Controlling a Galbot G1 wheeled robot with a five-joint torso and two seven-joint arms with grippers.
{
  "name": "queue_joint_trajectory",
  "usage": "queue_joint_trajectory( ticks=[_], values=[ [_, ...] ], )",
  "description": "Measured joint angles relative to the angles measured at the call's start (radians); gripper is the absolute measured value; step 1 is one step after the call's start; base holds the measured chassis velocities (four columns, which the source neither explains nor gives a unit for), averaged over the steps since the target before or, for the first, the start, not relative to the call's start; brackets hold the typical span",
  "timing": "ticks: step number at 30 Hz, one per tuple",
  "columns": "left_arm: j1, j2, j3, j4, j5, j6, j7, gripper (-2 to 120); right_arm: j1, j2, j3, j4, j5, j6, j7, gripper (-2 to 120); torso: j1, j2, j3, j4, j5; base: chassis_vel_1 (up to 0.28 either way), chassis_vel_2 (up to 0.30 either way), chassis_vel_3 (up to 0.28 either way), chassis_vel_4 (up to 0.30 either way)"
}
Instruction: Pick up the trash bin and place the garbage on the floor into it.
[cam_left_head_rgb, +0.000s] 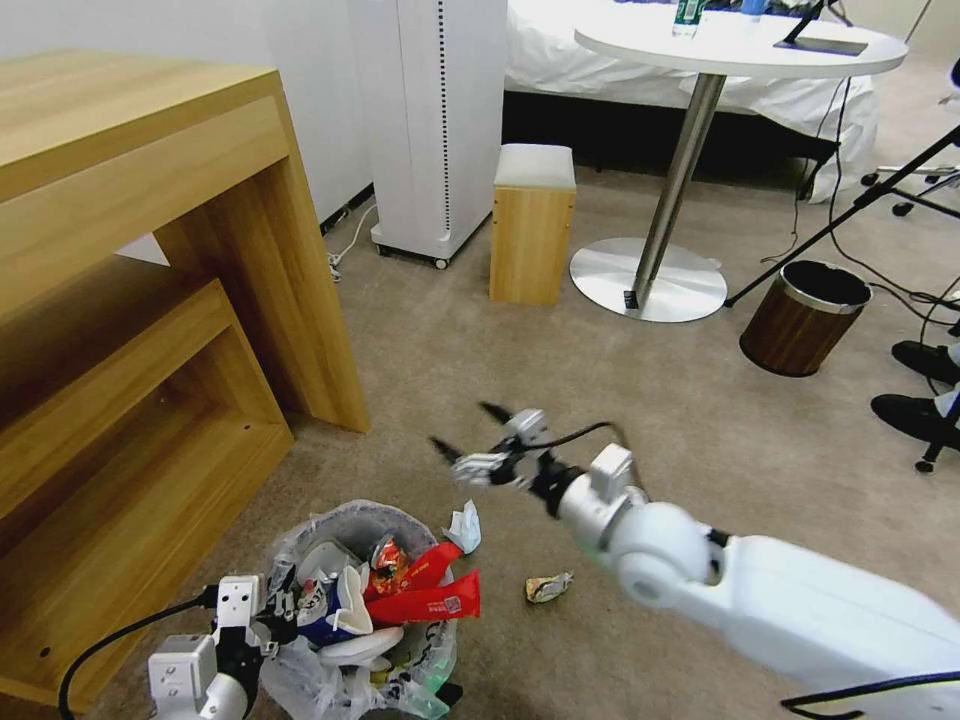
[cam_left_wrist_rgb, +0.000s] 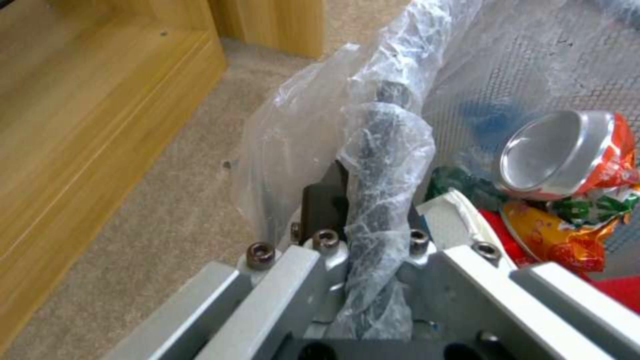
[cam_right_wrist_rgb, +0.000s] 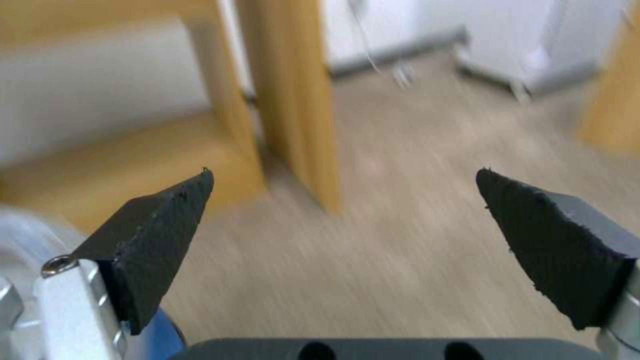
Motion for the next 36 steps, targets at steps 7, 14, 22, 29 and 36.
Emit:
queue_joint_trajectory(
  ticks=[7, 14, 22, 29, 36],
  values=[
    [-0.001, -0.011, 0.033, 0.013, 0.034, -0.008, 0.012, 0, -0.091, -0.104, 0.068, -0.018, 0.076, -0.230, -0.012, 100, 0.000, 0.000, 0.000, -0.0002, -0.0002, 0.000, 0.000, 0.000, 0.000],
    [0.004, -0.026, 0.049, 0.024, 0.060, -0.014, 0.019, 0, -0.109, -0.103, 0.052, -0.114, -0.011, -0.247, -0.122, 100, 0.000, 0.000, 0.000, -0.0001, -0.0002, 0.000, 0.000, 0.000, 0.000],
    [0.007, -0.028, 0.043, 0.037, 0.063, -0.015, 0.017, 0, -0.105, -0.068, -0.021, -0.261, -0.229, -0.194, -0.258, 100, 0.000, 0.000, 0.000, 0.0000, -0.0001, 0.000, 0.000, 0.000, 0.000],
    [0.009, -0.030, 0.045, 0.047, 0.063, -0.015, 0.015, 0, -0.110, -0.051, -0.069, -0.392, -0.371, -0.139, -0.311, 100, 0.000, 0.000, 0.000, -0.0002, -0.0002, 0.000, 0.000, 0.000, 0.000],
    [0.007, -0.032, 0.055, 0.056, 0.069, -0.015, 0.014, 0, -0.109, -0.011, -0.101, -0.481, -0.394, -0.084, -0.360, 100, 0.000, 0.000, 0.000, -0.0002, -0.0002, 0.000, 0.000, 0.000, 0.000]
  ],
)
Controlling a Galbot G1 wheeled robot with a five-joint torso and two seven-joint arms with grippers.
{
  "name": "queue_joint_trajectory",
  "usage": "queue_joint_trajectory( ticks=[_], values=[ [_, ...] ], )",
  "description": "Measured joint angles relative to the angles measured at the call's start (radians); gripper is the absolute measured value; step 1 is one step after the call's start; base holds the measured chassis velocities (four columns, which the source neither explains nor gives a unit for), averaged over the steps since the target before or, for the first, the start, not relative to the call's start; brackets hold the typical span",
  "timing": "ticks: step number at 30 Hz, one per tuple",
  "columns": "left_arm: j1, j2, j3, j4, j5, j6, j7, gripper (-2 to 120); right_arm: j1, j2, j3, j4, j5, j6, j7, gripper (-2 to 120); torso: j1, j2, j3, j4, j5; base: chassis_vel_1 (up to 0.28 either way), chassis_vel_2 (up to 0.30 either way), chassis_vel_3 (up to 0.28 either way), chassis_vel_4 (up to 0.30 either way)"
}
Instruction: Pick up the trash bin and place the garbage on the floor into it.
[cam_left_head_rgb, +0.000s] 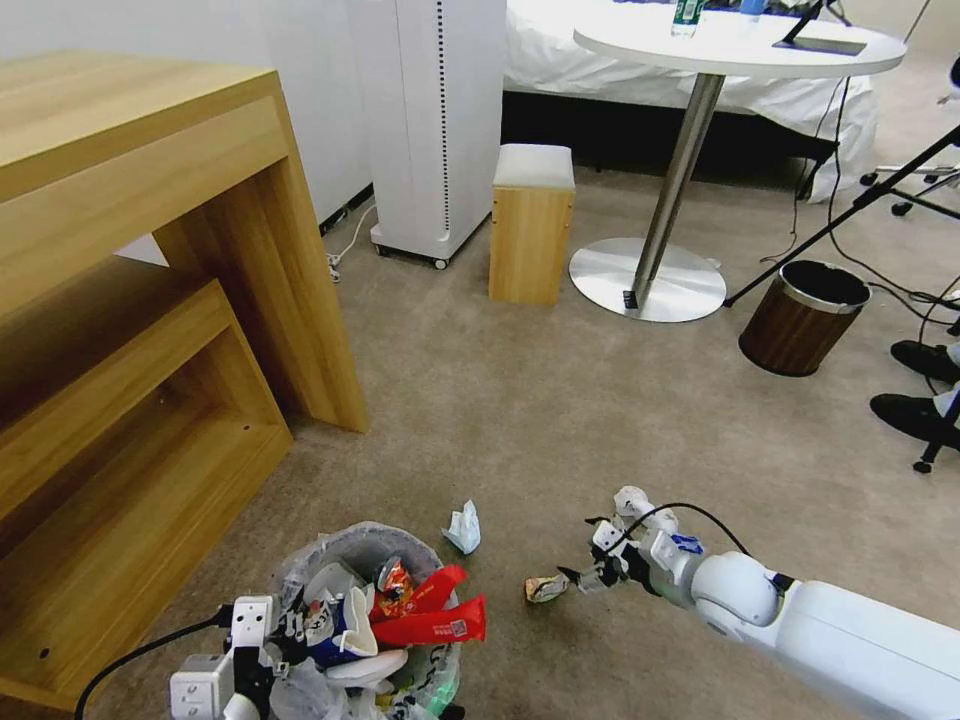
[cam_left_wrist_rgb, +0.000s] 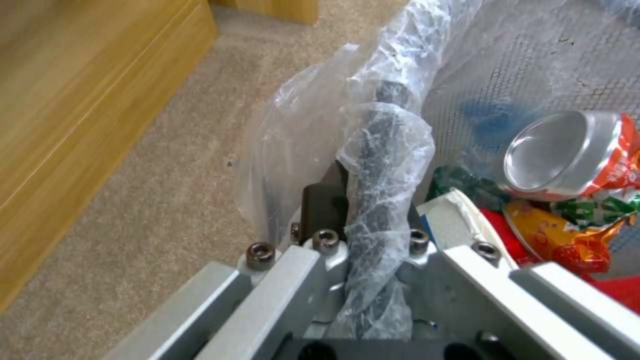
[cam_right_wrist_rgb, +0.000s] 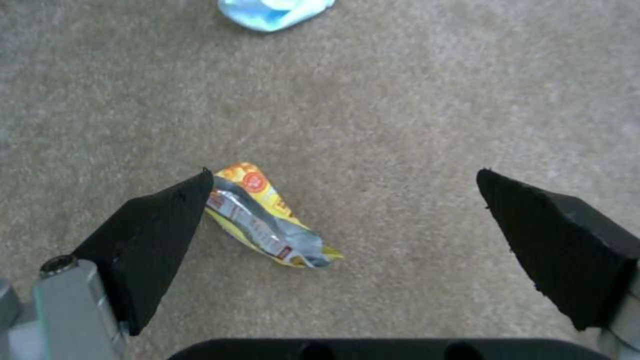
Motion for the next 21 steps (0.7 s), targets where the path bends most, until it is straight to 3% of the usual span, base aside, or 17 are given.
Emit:
queue_joint_trajectory(
  ticks=[21],
  values=[
    [0.008, -0.010, 0.028, 0.024, 0.045, -0.007, 0.004, 0, 0.002, 0.106, -0.067, -0.128, -0.015, 0.039, 0.010, 100, 0.000, 0.000, 0.000, 0.0002, 0.0002, 0.000, 0.000, 0.000, 0.000]
  ],
)
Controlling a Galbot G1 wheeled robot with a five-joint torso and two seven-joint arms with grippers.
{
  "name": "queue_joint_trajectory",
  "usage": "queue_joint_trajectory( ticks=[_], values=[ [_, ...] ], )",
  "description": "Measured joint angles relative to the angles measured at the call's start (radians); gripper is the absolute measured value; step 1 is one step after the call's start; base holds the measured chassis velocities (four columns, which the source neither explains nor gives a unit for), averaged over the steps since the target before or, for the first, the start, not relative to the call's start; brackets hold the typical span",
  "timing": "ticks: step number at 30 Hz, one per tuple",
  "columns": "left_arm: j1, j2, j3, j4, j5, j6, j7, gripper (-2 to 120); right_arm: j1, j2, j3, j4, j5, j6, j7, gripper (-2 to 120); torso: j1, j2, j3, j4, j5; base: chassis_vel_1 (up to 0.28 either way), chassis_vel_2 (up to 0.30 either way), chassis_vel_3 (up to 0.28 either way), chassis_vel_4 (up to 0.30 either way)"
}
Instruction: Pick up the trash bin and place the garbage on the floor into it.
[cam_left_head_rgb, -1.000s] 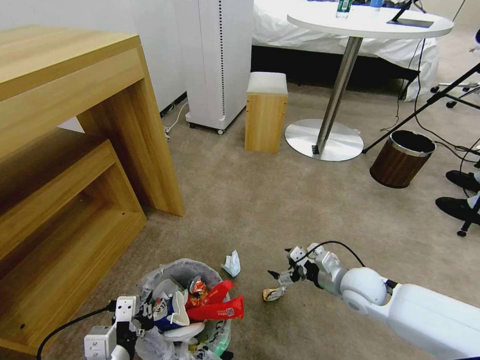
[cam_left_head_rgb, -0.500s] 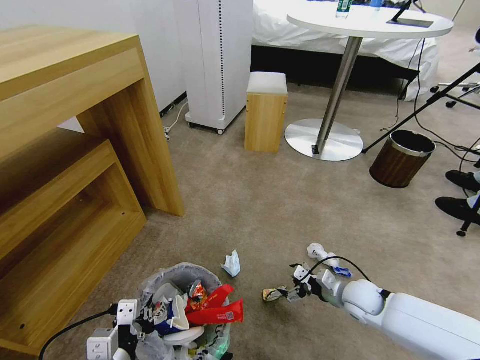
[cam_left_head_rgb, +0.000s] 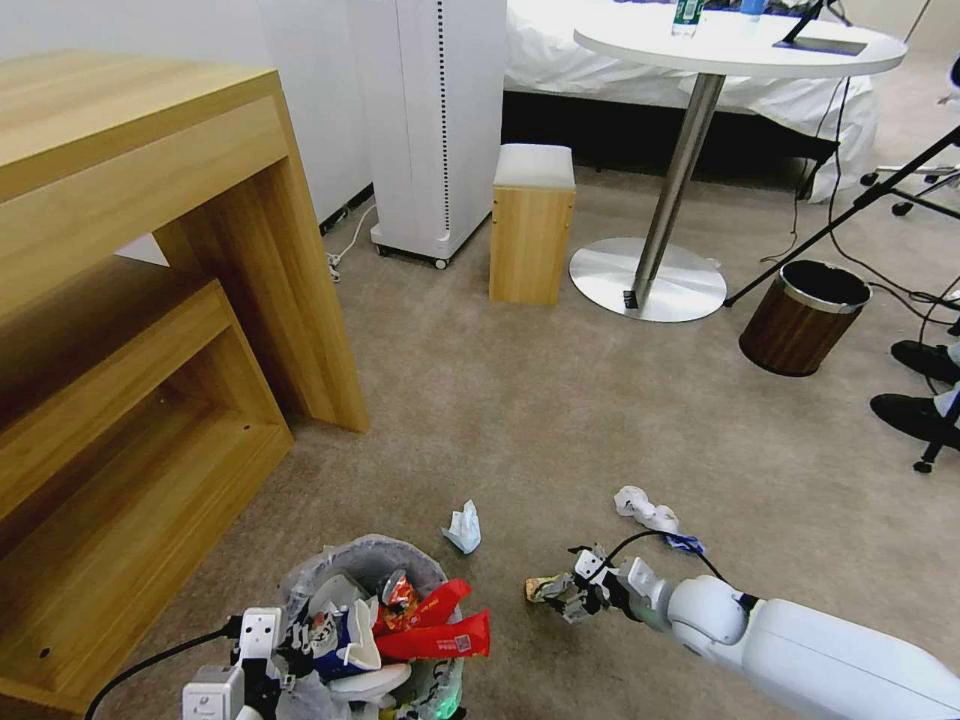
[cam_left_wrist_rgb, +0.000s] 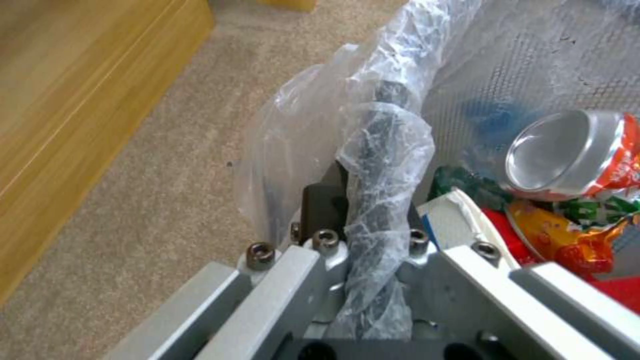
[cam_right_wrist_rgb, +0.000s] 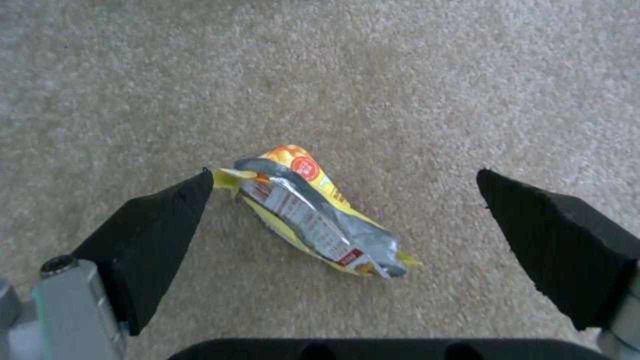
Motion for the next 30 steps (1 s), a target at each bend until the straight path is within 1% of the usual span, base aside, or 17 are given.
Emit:
queue_joint_trajectory(
  ticks=[11, 17, 30],
  values=[
    [0.008, -0.001, 0.006, 0.005, 0.022, -0.010, 0.004, 0, -0.002, 0.041, -0.009, -0.087, -0.012, 0.043, -0.021, 100, 0.000, 0.000, 0.000, 0.0000, -0.0001, 0.000, 0.000, 0.000, 0.000],
    [0.013, -0.007, 0.012, 0.005, 0.040, -0.014, 0.007, 0, -0.009, 0.054, -0.019, -0.089, -0.009, 0.045, -0.022, 100, 0.000, 0.000, 0.000, -0.0001, -0.0002, 0.000, 0.000, 0.000, 0.000],
    [0.019, -0.006, 0.015, 0.007, 0.049, -0.018, 0.010, 0, -0.005, 0.092, -0.038, -0.159, 0.004, 0.069, -0.026, 100, 0.000, 0.000, 0.000, -0.0001, -0.0003, 0.000, 0.000, 0.000, 0.000]
  ],
)
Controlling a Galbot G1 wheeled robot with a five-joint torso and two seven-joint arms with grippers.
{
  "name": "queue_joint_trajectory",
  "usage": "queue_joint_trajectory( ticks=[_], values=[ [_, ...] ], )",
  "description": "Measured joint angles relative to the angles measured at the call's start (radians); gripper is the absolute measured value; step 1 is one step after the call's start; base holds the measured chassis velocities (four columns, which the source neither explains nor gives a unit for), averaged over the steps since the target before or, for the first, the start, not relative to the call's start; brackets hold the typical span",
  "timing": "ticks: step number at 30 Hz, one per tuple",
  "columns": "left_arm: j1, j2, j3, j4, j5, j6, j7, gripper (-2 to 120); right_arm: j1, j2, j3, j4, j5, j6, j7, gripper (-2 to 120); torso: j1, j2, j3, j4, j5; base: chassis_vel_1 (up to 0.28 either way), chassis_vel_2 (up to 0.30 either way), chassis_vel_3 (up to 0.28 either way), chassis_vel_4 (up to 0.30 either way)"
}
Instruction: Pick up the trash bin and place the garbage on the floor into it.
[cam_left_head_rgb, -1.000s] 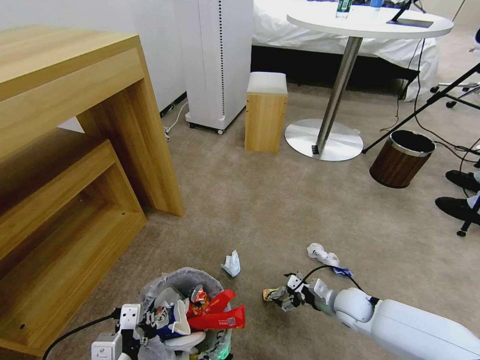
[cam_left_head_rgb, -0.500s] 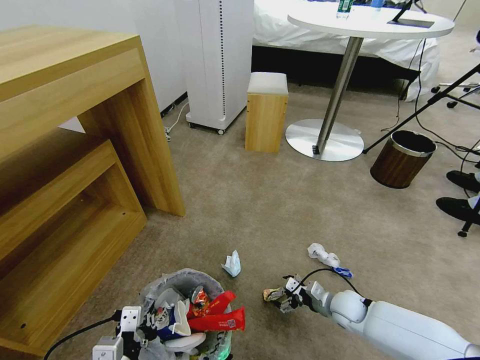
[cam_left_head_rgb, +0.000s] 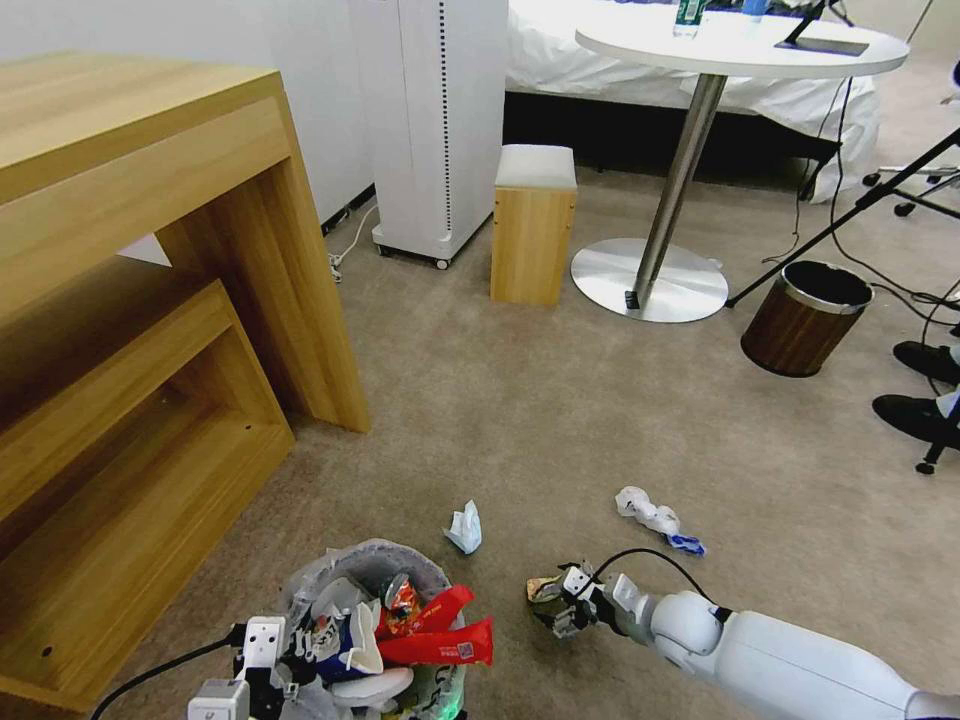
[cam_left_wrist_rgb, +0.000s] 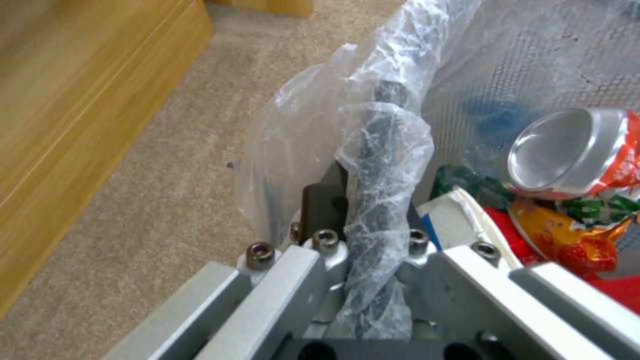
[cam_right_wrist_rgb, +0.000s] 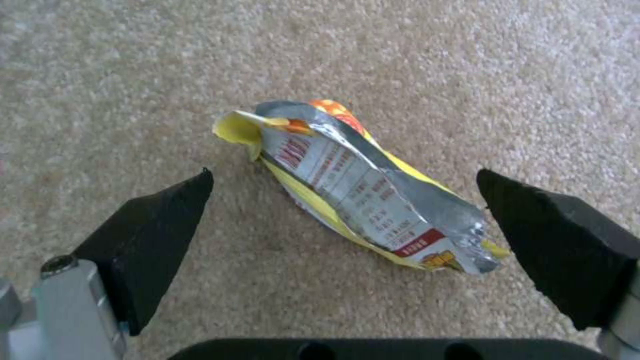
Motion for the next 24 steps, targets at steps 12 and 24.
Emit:
queue_joint_trajectory(
  ticks=[12, 24],
  values=[
    [0.000, 0.004, 0.001, 0.003, -0.002, -0.005, 0.000, 0, -0.001, 0.009, -0.004, -0.012, 0.025, 0.019, 0.004, 92, 0.000, 0.000, 0.000, 0.0000, 0.0004, 0.000, 0.000, 0.000, 0.000],
    [0.016, -0.005, 0.004, 0.002, 0.033, -0.019, 0.011, 0, 0.002, -0.012, -0.013, -0.003, 0.041, 0.028, 0.002, 51, 0.000, 0.000, 0.000, -0.0002, -0.0002, 0.000, 0.000, 0.000, 0.000]
  ],
)
